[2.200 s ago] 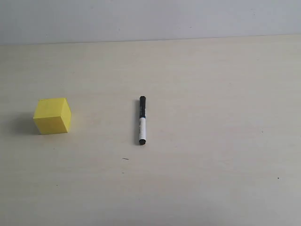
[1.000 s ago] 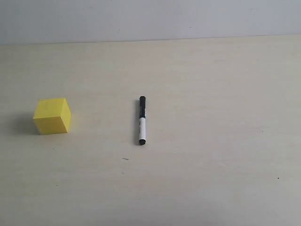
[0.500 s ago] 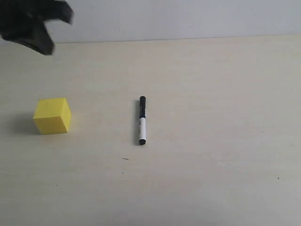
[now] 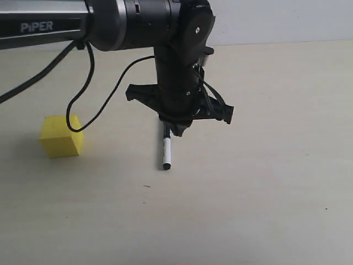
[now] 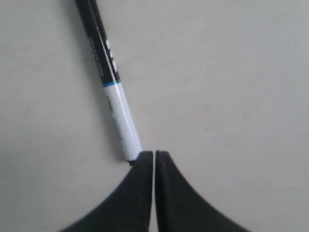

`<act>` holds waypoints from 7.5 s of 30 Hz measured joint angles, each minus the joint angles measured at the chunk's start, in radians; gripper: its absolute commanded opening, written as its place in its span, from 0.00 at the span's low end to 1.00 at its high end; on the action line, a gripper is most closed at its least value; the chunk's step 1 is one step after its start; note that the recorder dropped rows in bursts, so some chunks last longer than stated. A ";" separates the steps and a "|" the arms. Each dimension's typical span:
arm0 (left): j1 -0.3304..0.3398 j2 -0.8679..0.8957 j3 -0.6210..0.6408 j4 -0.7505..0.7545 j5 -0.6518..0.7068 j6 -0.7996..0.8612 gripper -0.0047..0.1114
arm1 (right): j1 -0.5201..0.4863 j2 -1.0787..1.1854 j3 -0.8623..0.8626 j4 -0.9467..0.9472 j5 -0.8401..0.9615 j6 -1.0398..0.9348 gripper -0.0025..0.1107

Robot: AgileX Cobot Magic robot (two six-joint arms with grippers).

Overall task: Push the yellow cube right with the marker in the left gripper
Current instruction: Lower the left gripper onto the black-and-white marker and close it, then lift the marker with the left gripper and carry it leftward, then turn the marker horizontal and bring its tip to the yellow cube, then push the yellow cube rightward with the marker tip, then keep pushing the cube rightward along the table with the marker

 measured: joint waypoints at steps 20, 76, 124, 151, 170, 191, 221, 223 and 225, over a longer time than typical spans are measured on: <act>0.066 0.131 -0.018 -0.037 -0.049 -0.052 0.41 | 0.000 0.000 0.000 0.000 0.002 0.000 0.02; 0.534 -1.162 0.886 0.424 0.090 0.516 0.04 | 0.000 0.000 0.000 0.000 0.002 0.002 0.02; 0.976 -0.262 0.620 -0.016 -0.336 2.142 0.04 | 0.000 0.000 0.000 0.000 0.000 0.004 0.02; 0.675 -0.262 0.622 -0.054 -0.437 1.961 0.04 | 0.000 0.000 0.000 0.000 0.000 0.004 0.02; 0.612 -0.221 0.589 0.048 -0.492 1.727 0.04 | 0.000 0.000 0.000 0.000 0.000 0.004 0.02; 0.473 -0.142 0.484 0.056 -0.559 1.625 0.04 | 0.000 0.000 0.000 0.000 0.000 0.004 0.02; 0.376 -0.142 0.484 0.018 -0.418 1.595 0.04 | 0.000 0.000 0.000 0.000 -0.002 0.004 0.02; 0.376 -0.142 0.484 0.004 -0.414 1.594 0.04 | 0.000 0.000 0.000 0.000 -0.002 0.004 0.02; 0.376 -0.142 0.484 -0.008 -0.412 1.590 0.04 | 0.000 0.000 0.000 0.000 -0.004 0.004 0.02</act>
